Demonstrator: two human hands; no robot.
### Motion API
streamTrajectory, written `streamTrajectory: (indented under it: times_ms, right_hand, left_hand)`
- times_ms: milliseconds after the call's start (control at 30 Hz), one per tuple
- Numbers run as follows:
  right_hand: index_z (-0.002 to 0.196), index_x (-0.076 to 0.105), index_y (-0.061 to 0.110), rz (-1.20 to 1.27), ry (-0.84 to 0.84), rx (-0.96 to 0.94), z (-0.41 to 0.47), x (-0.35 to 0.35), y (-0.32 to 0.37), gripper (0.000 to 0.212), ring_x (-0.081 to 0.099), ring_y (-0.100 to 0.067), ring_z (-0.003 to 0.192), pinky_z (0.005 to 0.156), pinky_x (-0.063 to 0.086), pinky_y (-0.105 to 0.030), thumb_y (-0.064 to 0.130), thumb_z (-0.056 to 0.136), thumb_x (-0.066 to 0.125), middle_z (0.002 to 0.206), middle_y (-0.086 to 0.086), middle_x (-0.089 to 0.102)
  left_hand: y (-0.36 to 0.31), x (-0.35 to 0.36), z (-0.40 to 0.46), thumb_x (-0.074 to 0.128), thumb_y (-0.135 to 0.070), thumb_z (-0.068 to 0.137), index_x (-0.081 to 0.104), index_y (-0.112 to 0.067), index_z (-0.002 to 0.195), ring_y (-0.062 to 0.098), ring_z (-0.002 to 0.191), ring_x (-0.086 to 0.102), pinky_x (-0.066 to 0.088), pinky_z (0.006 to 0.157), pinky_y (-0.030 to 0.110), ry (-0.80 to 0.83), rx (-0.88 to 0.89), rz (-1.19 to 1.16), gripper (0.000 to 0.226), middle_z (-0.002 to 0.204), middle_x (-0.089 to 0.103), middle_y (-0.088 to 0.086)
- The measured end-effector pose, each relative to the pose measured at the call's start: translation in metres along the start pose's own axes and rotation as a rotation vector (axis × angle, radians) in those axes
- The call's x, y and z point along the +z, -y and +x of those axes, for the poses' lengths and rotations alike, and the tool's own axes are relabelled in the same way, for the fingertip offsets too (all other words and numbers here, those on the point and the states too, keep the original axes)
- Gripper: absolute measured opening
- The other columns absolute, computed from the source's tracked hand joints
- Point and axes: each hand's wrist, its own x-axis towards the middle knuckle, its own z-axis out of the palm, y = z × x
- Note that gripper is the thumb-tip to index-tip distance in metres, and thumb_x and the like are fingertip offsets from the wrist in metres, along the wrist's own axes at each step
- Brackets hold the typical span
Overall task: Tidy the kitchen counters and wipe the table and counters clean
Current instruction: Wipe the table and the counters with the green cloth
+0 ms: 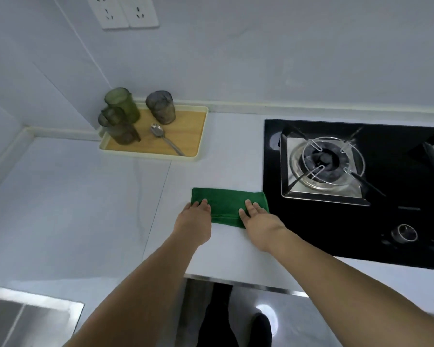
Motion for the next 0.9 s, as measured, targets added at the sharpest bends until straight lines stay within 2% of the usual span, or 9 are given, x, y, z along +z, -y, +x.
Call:
streamTrajectory:
  times_ms: [133,267,400,567,667,733,800,867,900]
  right_hand:
    - [0.153,-0.005,0.011,0.003,-0.012,-0.050,-0.030,0.021,0.016,0.074,-0.001,-0.030,0.148,0.119,0.017,-0.035,-0.008,0.092,0.035,0.157,-0.015,-0.018]
    - [0.153,-0.004,0.011,0.011,0.042,-0.069,-0.062,0.039,0.036,0.080,-0.001,-0.030,0.148,0.118,0.018,-0.036,-0.009,0.090,0.042,0.157,-0.015,-0.018]
    - [0.153,0.000,0.009,-0.019,0.115,-0.081,-0.088,0.048,0.051,0.075,0.003,-0.033,0.147,0.113,0.028,-0.042,-0.002,0.093,0.044,0.158,-0.017,-0.014]
    - [0.154,0.004,0.013,-0.021,0.140,-0.076,-0.101,0.044,0.051,0.070,0.006,-0.029,0.147,0.111,0.032,-0.043,0.005,0.097,0.044,0.159,-0.014,-0.011]
    - [0.154,0.009,0.017,-0.033,0.127,-0.075,-0.095,0.042,0.049,0.072,0.010,-0.028,0.147,0.105,0.038,-0.043,0.004,0.095,0.049,0.160,-0.011,-0.008]
    - [0.151,0.025,0.017,-0.015,0.117,-0.064,-0.090,0.039,0.048,0.064,0.025,-0.029,0.143,0.098,0.044,-0.043,0.002,0.093,0.049,0.160,-0.011,0.005]
    - [0.134,0.049,0.013,0.014,0.062,-0.070,-0.086,0.037,0.047,0.043,0.045,-0.029,0.125,0.090,0.048,-0.040,0.003,0.092,0.049,0.145,-0.013,0.037]
    - [0.123,0.055,0.009,0.031,-0.017,-0.074,-0.085,0.038,0.047,0.032,0.048,-0.028,0.115,0.088,0.047,-0.038,0.005,0.091,0.050,0.129,-0.012,0.047]
    - [0.124,0.053,0.009,0.048,-0.034,-0.078,-0.086,0.042,0.046,0.034,0.047,-0.028,0.117,0.089,0.046,-0.037,0.005,0.091,0.050,0.129,-0.013,0.046]
  left_hand:
    - [-0.009,0.026,-0.036,0.041,-0.007,0.091,0.009,-0.009,0.154,0.023,0.148,0.011,0.008,0.121,0.036,0.019,-0.013,-0.024,0.071,0.162,0.002,0.004]
    - [-0.020,0.055,-0.073,0.046,-0.011,0.092,0.009,-0.008,0.153,0.023,0.147,0.011,0.009,0.121,0.035,0.034,-0.033,-0.035,0.072,0.162,0.001,0.004]
    - [-0.028,0.069,-0.103,0.044,-0.009,0.093,0.009,-0.007,0.153,0.025,0.147,0.011,0.011,0.121,0.036,0.043,-0.005,0.001,0.070,0.162,0.001,0.006]
    - [-0.031,0.067,-0.116,0.046,-0.009,0.093,0.017,-0.004,0.152,0.028,0.143,0.025,0.018,0.118,0.036,0.044,0.039,0.054,0.066,0.161,0.009,0.011]
    - [-0.029,0.056,-0.115,0.043,-0.005,0.093,0.034,-0.003,0.145,0.029,0.128,0.044,0.034,0.107,0.035,-0.018,0.063,0.076,0.053,0.154,0.031,0.011]
    - [-0.025,0.055,-0.112,0.043,-0.004,0.092,0.047,-0.005,0.136,0.028,0.116,0.051,0.043,0.097,0.035,-0.034,0.070,0.081,0.044,0.143,0.046,0.010]
    - [-0.022,0.060,-0.112,0.048,-0.004,0.088,0.056,-0.010,0.123,0.026,0.110,0.053,0.046,0.091,0.034,-0.056,0.066,0.042,0.036,0.133,0.053,0.006]
    - [-0.021,0.067,-0.112,0.051,-0.004,0.085,0.054,-0.014,0.121,0.023,0.111,0.050,0.046,0.090,0.032,-0.106,0.050,-0.035,0.037,0.128,0.053,0.003]
    - [-0.022,0.070,-0.112,0.051,-0.004,0.085,0.051,-0.014,0.127,0.023,0.114,0.048,0.045,0.093,0.033,-0.115,0.044,-0.082,0.043,0.132,0.049,0.002]
